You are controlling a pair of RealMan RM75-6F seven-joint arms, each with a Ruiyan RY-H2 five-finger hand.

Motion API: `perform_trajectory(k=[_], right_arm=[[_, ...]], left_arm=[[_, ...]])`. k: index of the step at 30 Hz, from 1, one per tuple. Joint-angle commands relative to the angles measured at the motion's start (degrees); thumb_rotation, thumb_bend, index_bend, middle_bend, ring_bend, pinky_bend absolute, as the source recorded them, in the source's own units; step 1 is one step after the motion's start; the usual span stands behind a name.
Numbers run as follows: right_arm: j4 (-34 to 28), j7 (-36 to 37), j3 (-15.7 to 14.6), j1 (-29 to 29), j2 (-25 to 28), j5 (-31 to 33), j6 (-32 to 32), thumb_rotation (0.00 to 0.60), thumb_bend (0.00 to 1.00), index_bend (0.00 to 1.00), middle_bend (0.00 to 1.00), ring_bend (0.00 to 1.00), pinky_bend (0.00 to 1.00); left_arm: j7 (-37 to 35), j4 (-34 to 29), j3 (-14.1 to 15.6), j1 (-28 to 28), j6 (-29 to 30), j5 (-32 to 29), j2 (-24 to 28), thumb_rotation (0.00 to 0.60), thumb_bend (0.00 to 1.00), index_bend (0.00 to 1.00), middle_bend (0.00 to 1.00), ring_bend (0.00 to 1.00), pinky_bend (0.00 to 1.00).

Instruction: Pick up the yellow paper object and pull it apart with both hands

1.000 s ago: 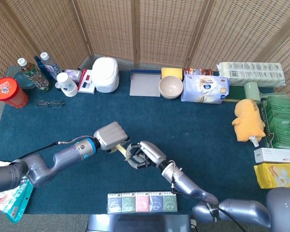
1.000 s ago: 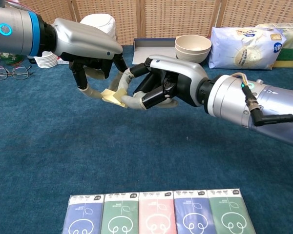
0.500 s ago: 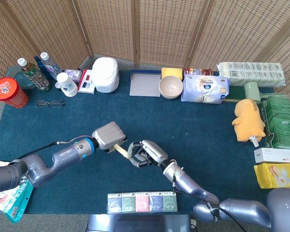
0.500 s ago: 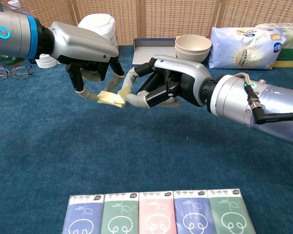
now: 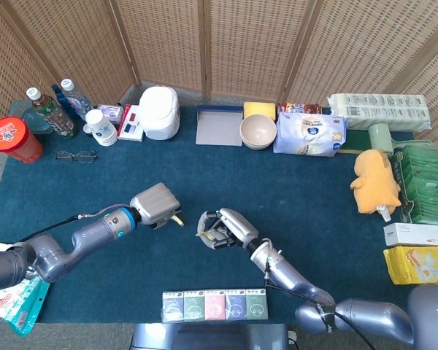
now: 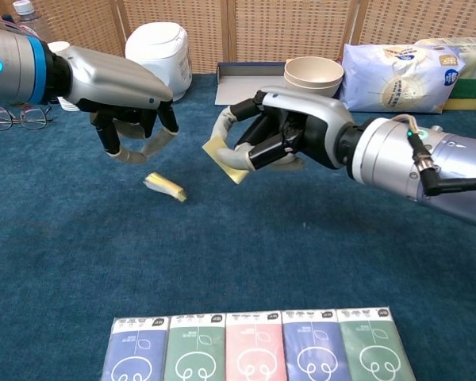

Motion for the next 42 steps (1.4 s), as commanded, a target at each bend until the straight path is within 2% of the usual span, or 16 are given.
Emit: perform_trajectory(k=[1, 7, 10, 13, 15, 17, 21, 25, 33, 36, 42], right_arm=[[-0.1, 0.1, 0.0, -0.3, 0.5, 0.0, 0.2, 0.6, 0.48, 0.73, 1.0, 1.0, 1.0], [-0.1, 0.5, -0.3, -1.1, 2.1, -0.1, 0.4, 0.6, 0.48, 0.68, 1.0, 1.0, 1.0], [-0.2, 1.1, -0.7, -1.7, 3.6, 0.0, 0.0, 0.6, 0.48, 0.58, 0.93, 0.99, 0.99], [-0.3, 1.9, -1.1, -2.0, 5.0, -0.6, -0.4, 0.6, 0.48, 0.44, 0.82, 0.91, 0.94], [-0.4, 2.5, -1.4, -2.3, 5.8, -0.9, -0.6, 0.6, 0.48, 0.3, 0.72, 0.83, 0.89], [-0.4, 3.0, -1.6, -2.5, 6.5, -1.4, -0.6, 0.6, 0.48, 0.21, 0.65, 0.75, 0.84], [-0.4, 3.5, -1.8, -3.0, 7.4, -1.8, -0.3, 0.6, 0.48, 0.13, 0.51, 0.62, 0.74], [-0.6, 4.1, -2.2, -4.4, 8.7, -1.9, 1.2, 0.6, 0.48, 0.1, 0.44, 0.53, 0.68], [-1.7, 3.8, -2.7, -6.4, 10.9, -2.3, 3.6, 0.6, 0.48, 0.1, 0.41, 0.49, 0.65], [-1.7, 3.5, -2.8, -7.3, 11.6, -2.2, 4.6, 0.6, 0.48, 0.1, 0.39, 0.46, 0.65], [-2.0, 2.9, -3.2, -10.0, 12.9, -2.2, 8.3, 0.6, 0.48, 0.1, 0.33, 0.39, 0.61]], left_arm=[[0.0, 0.2, 0.2, 0.4, 0.3, 0.0, 0.2, 0.6, 0.39, 0.67, 0.92, 0.93, 0.79], [-0.5, 0.4, 0.0, 1.3, 1.6, -0.2, 1.0, 0.6, 0.39, 0.67, 0.92, 0.92, 0.79], [-1.2, 0.1, -0.4, 2.0, 2.7, -0.3, 1.9, 0.6, 0.39, 0.67, 0.91, 0.92, 0.79], [-1.7, -0.3, -0.5, 2.7, 3.8, 0.0, 2.8, 0.6, 0.39, 0.66, 0.91, 0.92, 0.79], [-2.1, -0.5, -0.6, 3.4, 4.6, 0.0, 3.5, 0.6, 0.39, 0.66, 0.91, 0.91, 0.79], [-2.4, -0.9, -0.7, 4.0, 5.6, 0.1, 4.2, 0.6, 0.39, 0.64, 0.9, 0.9, 0.79], [-2.9, -1.6, -0.7, 5.2, 7.0, 0.4, 5.2, 0.6, 0.38, 0.59, 0.85, 0.86, 0.77], [-3.9, -3.3, -0.3, 8.2, 10.7, 0.7, 7.5, 0.6, 0.38, 0.52, 0.78, 0.8, 0.73], [-4.6, -5.9, 0.4, 13.3, 16.5, 1.1, 10.4, 0.6, 0.37, 0.38, 0.6, 0.59, 0.59], [-4.7, -6.8, 0.9, 15.6, 19.0, 1.2, 11.1, 0.6, 0.37, 0.35, 0.55, 0.54, 0.55], [-4.0, -8.9, 2.1, 21.9, 26.0, 0.7, 12.4, 0.6, 0.36, 0.31, 0.5, 0.49, 0.53]])
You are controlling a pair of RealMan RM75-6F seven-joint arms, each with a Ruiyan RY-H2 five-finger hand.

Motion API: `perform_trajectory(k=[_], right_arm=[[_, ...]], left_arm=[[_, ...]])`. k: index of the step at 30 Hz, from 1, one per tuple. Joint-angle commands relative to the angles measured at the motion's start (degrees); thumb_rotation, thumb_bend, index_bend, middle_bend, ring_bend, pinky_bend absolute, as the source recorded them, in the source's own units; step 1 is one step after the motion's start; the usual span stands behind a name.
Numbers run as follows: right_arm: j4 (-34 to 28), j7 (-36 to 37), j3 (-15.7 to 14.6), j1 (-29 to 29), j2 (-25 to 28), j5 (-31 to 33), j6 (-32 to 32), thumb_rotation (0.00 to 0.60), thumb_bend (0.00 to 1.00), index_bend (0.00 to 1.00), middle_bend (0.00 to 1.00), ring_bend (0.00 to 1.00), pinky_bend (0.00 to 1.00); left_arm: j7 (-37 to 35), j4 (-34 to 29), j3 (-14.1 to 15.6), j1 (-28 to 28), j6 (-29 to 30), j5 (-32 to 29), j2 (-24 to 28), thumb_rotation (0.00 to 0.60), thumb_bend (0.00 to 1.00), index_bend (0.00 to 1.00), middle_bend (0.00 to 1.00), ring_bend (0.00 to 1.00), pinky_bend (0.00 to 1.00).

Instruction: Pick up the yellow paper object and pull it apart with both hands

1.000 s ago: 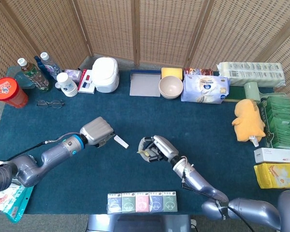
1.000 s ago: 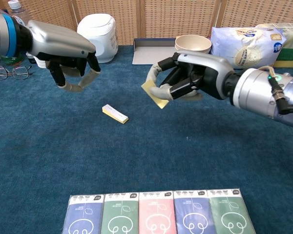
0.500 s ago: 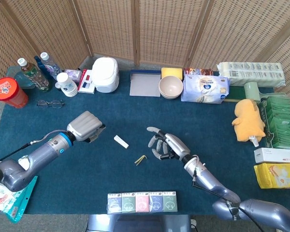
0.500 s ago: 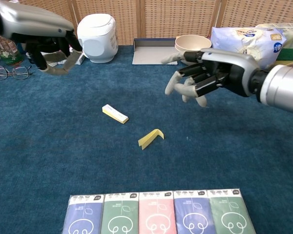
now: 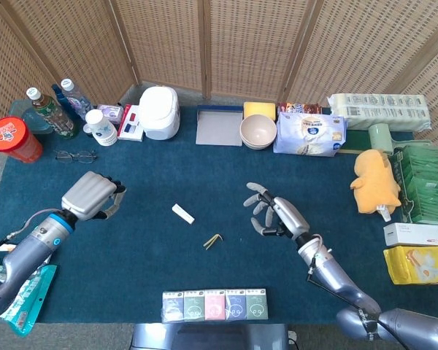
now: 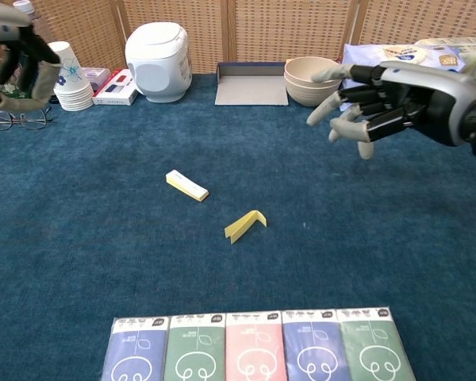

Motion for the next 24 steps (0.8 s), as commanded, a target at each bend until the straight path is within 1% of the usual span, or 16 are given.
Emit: perform_trajectory(k=[1, 4, 7, 14, 19, 24], right_arm=[[-0.1, -1.0, -0.4, -1.6, 0.8, -0.2, 2.3, 0.6, 0.48, 0.1, 0.33, 0.38, 0.6], [0.3, -4.3, -1.1, -3.7, 1.5, 0.0, 5.3, 0.6, 0.48, 0.1, 0.31, 0.36, 0.58], [-0.2, -6.0, -1.6, -5.4, 2.2, 0.3, 7.4, 0.6, 0.48, 0.1, 0.29, 0.34, 0.57], [-0.9, -10.7, -4.0, -10.4, 4.2, 0.1, 12.9, 0.6, 0.48, 0.11, 0.28, 0.28, 0.48], [-1.1, -13.5, -4.8, -13.2, 4.8, 0.0, 16.2, 0.6, 0.48, 0.12, 0.27, 0.26, 0.43], [-1.8, -16.3, -5.5, -15.9, 5.6, 0.3, 19.4, 0.6, 0.48, 0.12, 0.27, 0.24, 0.38]], left_arm=[[0.6, -1.5, 0.9, 4.2, 4.6, -0.3, 0.8, 0.6, 0.36, 0.3, 0.5, 0.48, 0.53], [0.9, -2.4, 1.8, 8.2, 9.0, -0.3, 1.0, 0.6, 0.36, 0.29, 0.49, 0.47, 0.52], [0.6, -2.8, 2.5, 10.8, 11.3, 0.0, 1.3, 0.6, 0.36, 0.28, 0.48, 0.46, 0.52], [0.7, -3.0, 4.5, 18.7, 19.2, 1.3, 1.0, 0.6, 0.36, 0.27, 0.46, 0.44, 0.49], [0.1, -2.6, 4.9, 23.3, 24.3, 2.0, 0.0, 0.6, 0.36, 0.24, 0.43, 0.41, 0.47], [-1.8, -1.4, 4.8, 27.6, 29.9, 3.5, -1.9, 0.6, 0.32, 0.2, 0.4, 0.38, 0.43]])
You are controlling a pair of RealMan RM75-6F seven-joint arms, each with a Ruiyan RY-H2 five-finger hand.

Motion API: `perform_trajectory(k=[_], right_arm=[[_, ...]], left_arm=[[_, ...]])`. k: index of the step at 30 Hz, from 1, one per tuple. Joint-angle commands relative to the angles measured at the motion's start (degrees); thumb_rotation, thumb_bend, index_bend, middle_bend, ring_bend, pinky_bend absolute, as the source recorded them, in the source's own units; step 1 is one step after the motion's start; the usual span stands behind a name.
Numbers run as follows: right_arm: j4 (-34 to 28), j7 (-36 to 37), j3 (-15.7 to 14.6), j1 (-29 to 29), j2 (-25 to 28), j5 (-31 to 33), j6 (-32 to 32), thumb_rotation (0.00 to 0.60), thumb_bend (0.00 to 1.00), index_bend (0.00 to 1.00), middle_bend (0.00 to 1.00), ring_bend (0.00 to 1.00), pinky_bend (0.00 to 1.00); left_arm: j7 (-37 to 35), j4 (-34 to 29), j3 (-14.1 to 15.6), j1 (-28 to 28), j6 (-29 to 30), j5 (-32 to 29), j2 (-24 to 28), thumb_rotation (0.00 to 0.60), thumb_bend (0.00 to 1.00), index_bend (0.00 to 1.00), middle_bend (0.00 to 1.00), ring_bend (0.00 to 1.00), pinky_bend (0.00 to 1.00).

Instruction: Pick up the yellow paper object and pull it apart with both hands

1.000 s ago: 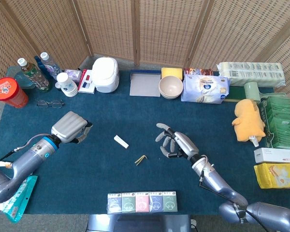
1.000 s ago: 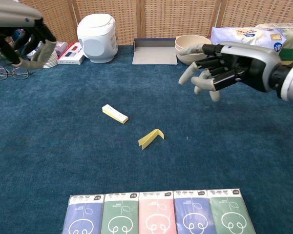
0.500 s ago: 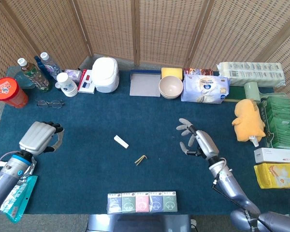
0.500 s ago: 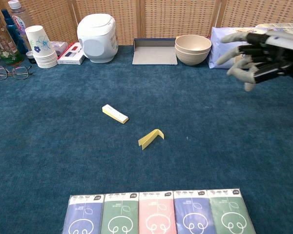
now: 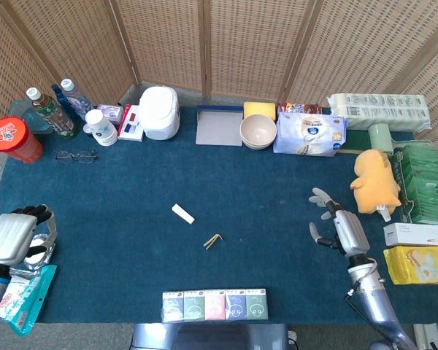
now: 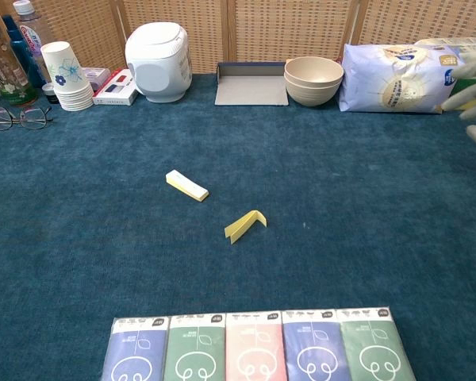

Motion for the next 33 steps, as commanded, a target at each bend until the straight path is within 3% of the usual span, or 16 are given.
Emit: perform_trajectory(k=[1, 6, 16, 22, 33], right_arm=[[-0.7, -2.8, -0.6, -2.7, 0.9, 0.3, 3.4, 0.6, 0.48, 0.12, 0.27, 0.24, 0.38], [-2.5, -7.7, -2.2, -6.3, 2.6, -1.3, 8.2, 0.6, 0.48, 0.14, 0.27, 0.23, 0.35], [-4.4, -12.9, -4.1, -10.4, 4.4, -4.3, 12.9, 0.6, 0.48, 0.14, 0.27, 0.21, 0.31], [-4.9, -15.5, -5.1, -12.8, 4.5, -5.5, 14.8, 0.6, 0.48, 0.13, 0.25, 0.16, 0.25], [-5.3, -16.3, -5.4, -15.6, 4.7, -7.7, 16.9, 0.6, 0.48, 0.12, 0.24, 0.13, 0.2]], left_arm=[[-1.5, 1.3, 0.2, 4.2, 5.6, 1.7, -1.9, 0.6, 0.31, 0.2, 0.4, 0.38, 0.43], [0.2, 1.8, 1.6, 8.9, 10.9, 5.0, -2.6, 0.6, 0.3, 0.18, 0.36, 0.33, 0.38], [0.5, 0.5, 2.1, 13.9, 14.7, 6.6, -3.3, 0.6, 0.25, 0.12, 0.31, 0.27, 0.37], [2.0, 0.4, 1.7, 16.2, 16.5, 7.9, -3.9, 0.596, 0.2, 0.06, 0.24, 0.2, 0.27], [3.0, -0.2, 0.6, 18.8, 16.5, 8.3, -5.4, 0.591, 0.2, 0.05, 0.21, 0.17, 0.26]])
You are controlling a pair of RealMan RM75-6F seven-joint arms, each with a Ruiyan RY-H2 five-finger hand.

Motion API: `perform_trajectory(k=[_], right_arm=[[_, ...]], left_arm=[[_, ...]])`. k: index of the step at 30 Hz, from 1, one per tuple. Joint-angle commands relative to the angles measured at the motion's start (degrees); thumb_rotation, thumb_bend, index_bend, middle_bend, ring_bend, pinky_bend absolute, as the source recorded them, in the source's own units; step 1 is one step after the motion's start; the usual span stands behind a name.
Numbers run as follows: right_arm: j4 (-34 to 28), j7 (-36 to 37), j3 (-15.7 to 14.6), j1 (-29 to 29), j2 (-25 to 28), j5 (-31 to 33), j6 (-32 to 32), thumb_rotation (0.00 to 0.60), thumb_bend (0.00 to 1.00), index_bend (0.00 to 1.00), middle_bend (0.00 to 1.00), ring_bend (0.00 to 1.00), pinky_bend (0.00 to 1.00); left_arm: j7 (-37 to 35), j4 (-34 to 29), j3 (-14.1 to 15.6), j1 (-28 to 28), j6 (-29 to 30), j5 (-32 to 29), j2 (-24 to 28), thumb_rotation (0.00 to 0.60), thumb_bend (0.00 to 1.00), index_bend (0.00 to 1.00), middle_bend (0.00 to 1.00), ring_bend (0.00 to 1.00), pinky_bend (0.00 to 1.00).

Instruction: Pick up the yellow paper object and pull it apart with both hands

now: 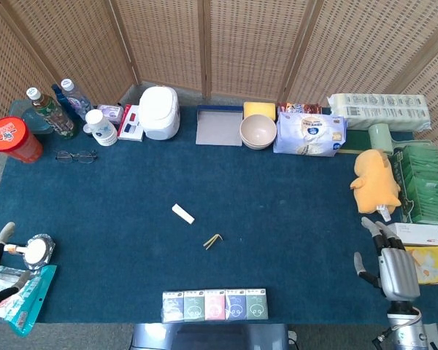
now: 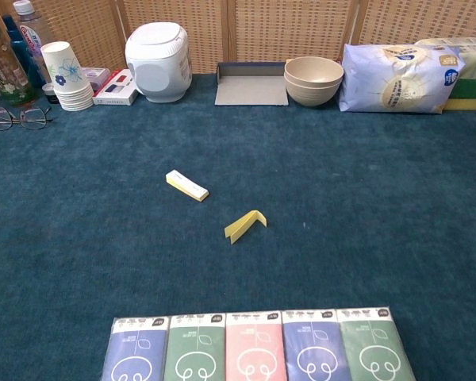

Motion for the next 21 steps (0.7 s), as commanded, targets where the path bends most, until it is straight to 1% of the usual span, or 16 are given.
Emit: perform_trajectory(k=[1, 21], right_arm=[[0.1, 0.1, 0.2, -0.2, 0.1, 0.0, -0.4, 0.6, 0.48, 0.12, 0.24, 0.13, 0.2], [0.8, 1.4, 1.8, -1.6, 0.0, 0.1, -1.9, 0.6, 0.48, 0.12, 0.24, 0.13, 0.2]], left_arm=[[-0.3, -0.4, -0.4, 0.2, -0.2, 0.6, 0.0, 0.592, 0.2, 0.05, 0.21, 0.17, 0.26], [0.4, -3.0, -2.6, 0.5, -3.4, 1.3, 0.6, 0.591, 0.2, 0.05, 0.21, 0.17, 0.26]])
